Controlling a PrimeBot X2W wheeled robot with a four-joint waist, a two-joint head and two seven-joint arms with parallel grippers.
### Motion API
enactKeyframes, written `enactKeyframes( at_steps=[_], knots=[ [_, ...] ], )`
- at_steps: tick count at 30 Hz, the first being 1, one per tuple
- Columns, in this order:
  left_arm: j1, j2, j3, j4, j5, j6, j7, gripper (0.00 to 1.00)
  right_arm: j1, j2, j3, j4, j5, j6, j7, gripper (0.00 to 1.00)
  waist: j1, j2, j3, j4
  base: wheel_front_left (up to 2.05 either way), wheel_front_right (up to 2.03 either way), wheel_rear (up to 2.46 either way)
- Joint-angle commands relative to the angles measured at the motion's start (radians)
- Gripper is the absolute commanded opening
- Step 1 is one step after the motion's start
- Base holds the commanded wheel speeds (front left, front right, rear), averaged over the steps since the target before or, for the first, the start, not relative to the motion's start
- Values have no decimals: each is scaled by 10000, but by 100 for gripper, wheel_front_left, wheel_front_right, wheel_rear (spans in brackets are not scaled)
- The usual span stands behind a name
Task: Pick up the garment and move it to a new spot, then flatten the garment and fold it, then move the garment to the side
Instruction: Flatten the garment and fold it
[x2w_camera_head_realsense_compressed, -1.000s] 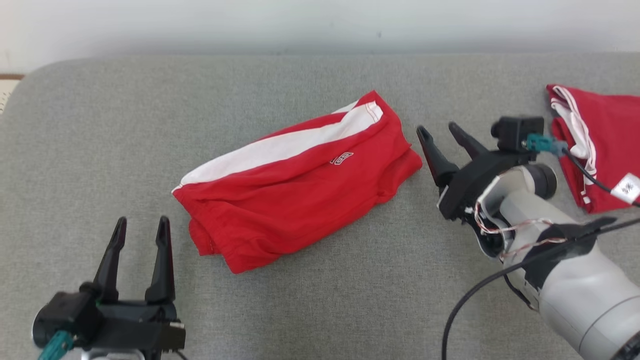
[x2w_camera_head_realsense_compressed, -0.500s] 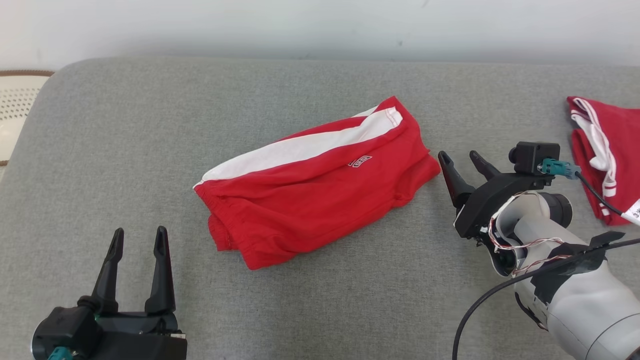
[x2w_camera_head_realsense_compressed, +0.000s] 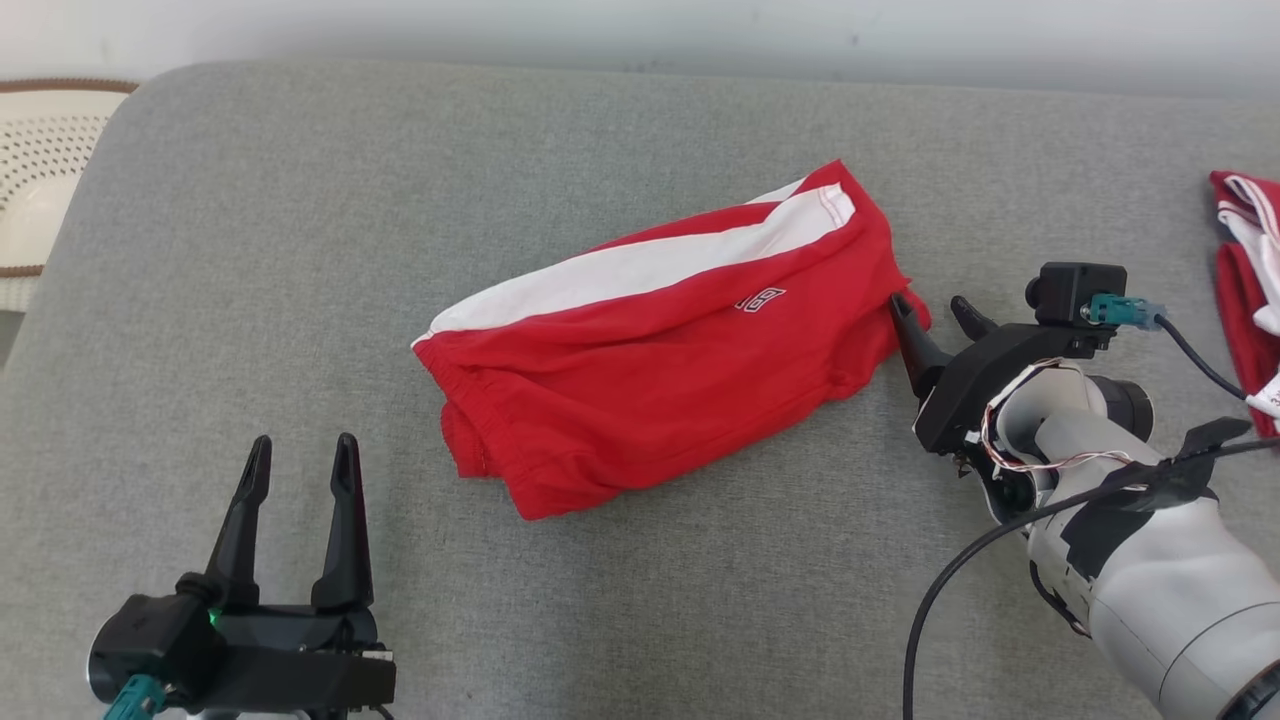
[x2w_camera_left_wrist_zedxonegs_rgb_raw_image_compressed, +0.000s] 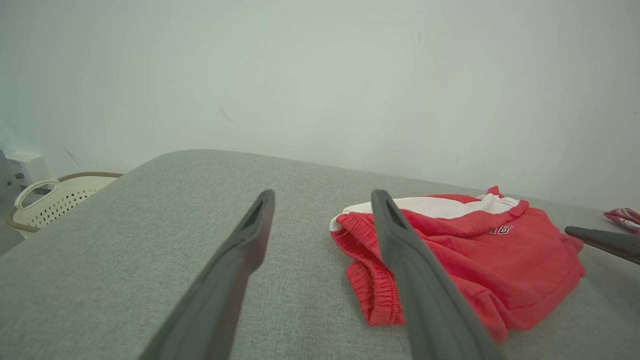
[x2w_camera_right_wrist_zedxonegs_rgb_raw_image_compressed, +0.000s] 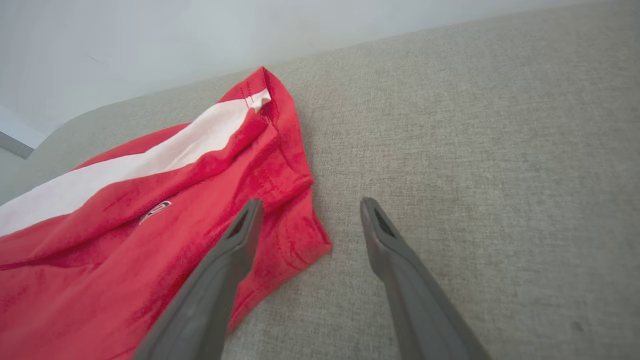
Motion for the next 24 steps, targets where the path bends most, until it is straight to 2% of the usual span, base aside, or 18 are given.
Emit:
enactKeyframes(
  at_steps=[1,8,10,11,12,13,19,24],
  knots=[
    [-98,4,-24,6,-74,66,-36,100,-157,56,40,131,81,2,94,100,-1,0,182,175,0,0,0],
    [-165,3,-112,49,-173,160,-36,100,-306,214,185,359,211,2,344,100,-1,0,330,314,0,0,0],
    [-178,3,-127,61,-187,157,-36,100,-298,231,213,385,235,2,438,96,-1,0,336,330,0,0,0],
    [-182,3,-137,68,-193,157,-36,100,-296,246,236,391,270,2,510,47,-1,0,341,342,0,0,0],
    [-178,3,-152,76,-197,160,-36,100,-288,251,262,404,284,2,567,29,-1,0,345,355,0,0,0],
    [-179,3,-165,83,-199,179,-36,100,-290,249,292,419,275,2,597,0,-1,0,351,365,0,0,0],
    [-143,3,-157,150,-230,246,-36,100,-248,95,408,230,296,2,288,0,-1,0,292,334,0,0,0],
    [84,4,-113,222,-127,247,-36,100,248,-104,518,-450,434,2,-108,0,-1,0,-138,71,0,0,0]
  ],
)
